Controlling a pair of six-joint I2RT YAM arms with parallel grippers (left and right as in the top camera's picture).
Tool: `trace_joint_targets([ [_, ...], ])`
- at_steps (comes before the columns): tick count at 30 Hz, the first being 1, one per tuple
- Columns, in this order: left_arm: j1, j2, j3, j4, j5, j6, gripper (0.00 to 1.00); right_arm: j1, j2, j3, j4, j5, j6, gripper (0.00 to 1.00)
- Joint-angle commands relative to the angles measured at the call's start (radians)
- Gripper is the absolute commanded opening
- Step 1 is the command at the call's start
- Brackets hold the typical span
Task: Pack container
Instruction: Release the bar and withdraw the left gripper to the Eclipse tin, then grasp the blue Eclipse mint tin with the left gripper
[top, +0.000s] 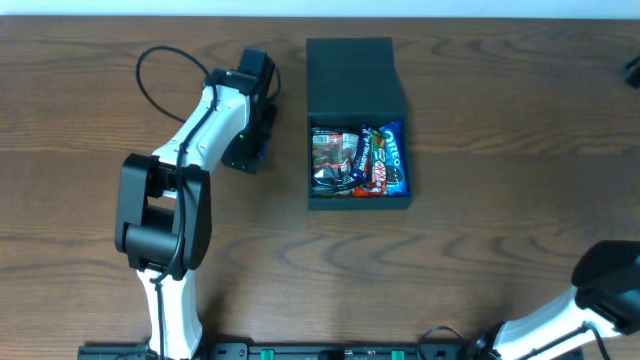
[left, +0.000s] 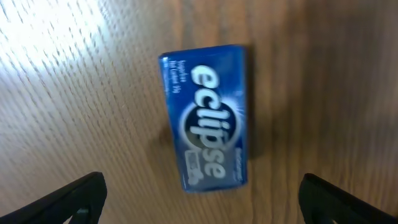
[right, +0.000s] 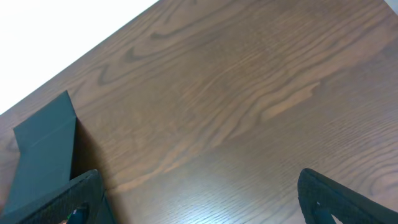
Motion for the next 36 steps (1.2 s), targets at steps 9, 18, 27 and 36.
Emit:
trace_joint_targets([
  [9,0.002,0.011,-0.089,0.131,-0.059,-0.106,0.92,-0.003,0.005,-0.006,-0.003,-0.008,-0.011,0.99],
  [18,0.002,0.02,-0.091,0.177,-0.132,-0.085,0.81,-0.003,0.005,-0.006,-0.003,-0.008,-0.011,0.99],
  [27,0.003,0.04,-0.092,0.201,-0.117,-0.045,0.78,-0.003,0.005,-0.006,-0.002,-0.008,-0.011,0.99],
  [36,0.015,0.073,-0.092,0.201,-0.064,-0.011,0.66,-0.003,0.005,-0.006,-0.002,-0.008,-0.011,0.99],
])
